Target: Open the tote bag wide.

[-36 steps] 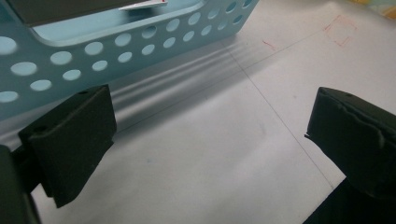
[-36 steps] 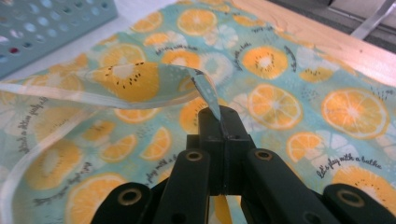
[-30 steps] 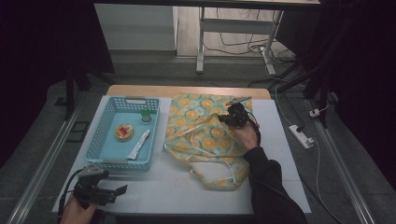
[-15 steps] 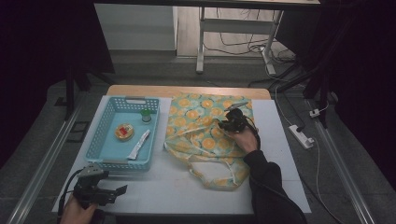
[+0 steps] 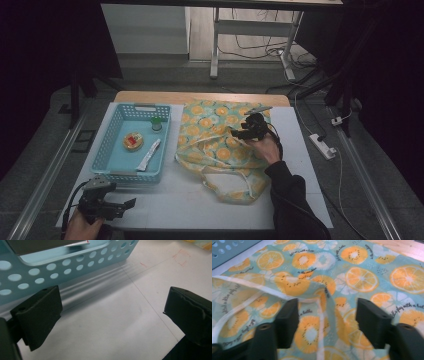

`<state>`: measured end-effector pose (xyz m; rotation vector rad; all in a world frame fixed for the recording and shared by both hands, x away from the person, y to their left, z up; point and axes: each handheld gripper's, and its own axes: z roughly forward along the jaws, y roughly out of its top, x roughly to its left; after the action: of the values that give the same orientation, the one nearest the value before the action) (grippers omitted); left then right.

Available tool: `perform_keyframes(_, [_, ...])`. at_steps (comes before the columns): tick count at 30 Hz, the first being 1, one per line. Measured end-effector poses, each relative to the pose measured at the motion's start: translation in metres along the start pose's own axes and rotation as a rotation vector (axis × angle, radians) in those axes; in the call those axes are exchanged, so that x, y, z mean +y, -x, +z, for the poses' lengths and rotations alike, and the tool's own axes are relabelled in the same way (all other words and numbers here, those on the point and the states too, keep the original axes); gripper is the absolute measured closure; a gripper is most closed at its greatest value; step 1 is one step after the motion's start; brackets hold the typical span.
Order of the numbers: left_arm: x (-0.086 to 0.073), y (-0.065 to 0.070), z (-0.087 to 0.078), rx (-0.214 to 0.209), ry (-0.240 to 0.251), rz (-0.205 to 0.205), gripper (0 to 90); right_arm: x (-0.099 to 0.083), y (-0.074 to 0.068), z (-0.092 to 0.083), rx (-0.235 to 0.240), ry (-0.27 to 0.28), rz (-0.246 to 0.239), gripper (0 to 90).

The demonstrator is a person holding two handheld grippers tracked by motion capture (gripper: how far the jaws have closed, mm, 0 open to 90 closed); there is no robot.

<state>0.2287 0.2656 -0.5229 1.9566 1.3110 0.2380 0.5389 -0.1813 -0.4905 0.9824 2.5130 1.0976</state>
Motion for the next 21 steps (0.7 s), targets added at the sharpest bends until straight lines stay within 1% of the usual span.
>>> perform_keyframes(2, [0.0,0.0,0.0,0.0,-0.001,-0.001,1.8,0.0,-0.004,-0.002,0.0,0.001,-0.012,24.2])
perform_keyframes(3, [0.0,0.0,0.0,0.001,-0.001,0.0,1.8,-0.001,-0.006,-0.002,0.001,-0.009,-0.012,14.9])
perform_keyframes(4, [0.0,0.001,0.0,0.001,-0.002,0.001,1.8,-0.002,-0.007,-0.002,0.005,-0.012,-0.01,12.5])
perform_keyframes(5, [0.0,0.001,0.0,0.002,-0.001,0.001,1.8,-0.002,-0.007,-0.002,0.005,-0.012,-0.01,12.5])
perform_keyframes(7, [0.0,0.001,0.0,0.001,-0.001,0.0,1.8,-0.004,-0.012,-0.004,0.012,-0.019,-0.019,4.5])
perform_keyframes(9, [0.0,0.0,0.0,0.001,-0.002,-0.001,1.8,-0.004,-0.014,-0.005,0.02,-0.024,-0.024,4.4])
perform_keyframes(11, [0.0,0.0,0.0,0.001,-0.002,-0.001,1.9,-0.005,-0.022,-0.01,0.038,-0.022,-0.036,2.2])
perform_keyframes(12, [0.0,0.001,0.0,0.001,-0.002,0.0,1.9,-0.005,-0.022,-0.01,0.038,-0.022,-0.036,2.2])
perform_keyframes(15, [0.0,0.001,0.0,0.002,-0.001,0.0,1.9,-0.007,-0.031,-0.014,0.044,-0.018,-0.052,0.8])
perform_keyframes(16, [0.0,0.001,0.0,0.002,-0.001,0.0,1.9,-0.009,-0.037,-0.016,0.054,-0.022,-0.047,0.4])
perform_keyframes(17, [0.0,0.001,0.0,0.002,-0.001,0.0,1.9,-0.009,-0.037,-0.016,0.054,-0.022,-0.047,0.4])
perform_keyframes(18, [0.0,0.001,0.0,0.002,-0.001,0.0,1.9,-0.01,-0.039,-0.016,0.058,-0.032,-0.043,0.0])
perform_keyframes(21, [0.0,0.0,0.0,0.001,-0.003,-0.001,1.9,-0.016,-0.046,-0.016,0.072,-0.061,-0.051,0.0])
